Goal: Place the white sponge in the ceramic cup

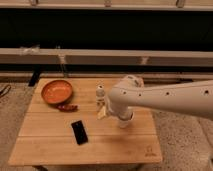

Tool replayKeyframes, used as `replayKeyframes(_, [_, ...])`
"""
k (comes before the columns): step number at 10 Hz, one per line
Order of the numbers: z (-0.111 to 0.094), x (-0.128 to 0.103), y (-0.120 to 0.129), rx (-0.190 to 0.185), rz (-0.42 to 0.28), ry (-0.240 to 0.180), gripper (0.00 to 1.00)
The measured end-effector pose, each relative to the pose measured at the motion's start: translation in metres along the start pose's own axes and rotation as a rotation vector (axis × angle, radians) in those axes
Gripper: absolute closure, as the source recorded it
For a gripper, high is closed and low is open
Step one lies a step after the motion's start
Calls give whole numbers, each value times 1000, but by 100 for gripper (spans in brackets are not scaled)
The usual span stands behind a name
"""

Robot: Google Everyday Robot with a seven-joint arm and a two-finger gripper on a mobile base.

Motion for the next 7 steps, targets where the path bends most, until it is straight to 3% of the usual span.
replayKeyframes(3, [-3,-1,0,-1,-12,-7,20])
replayKeyframes(7, [-48,-11,-2,-3,-51,-1,20])
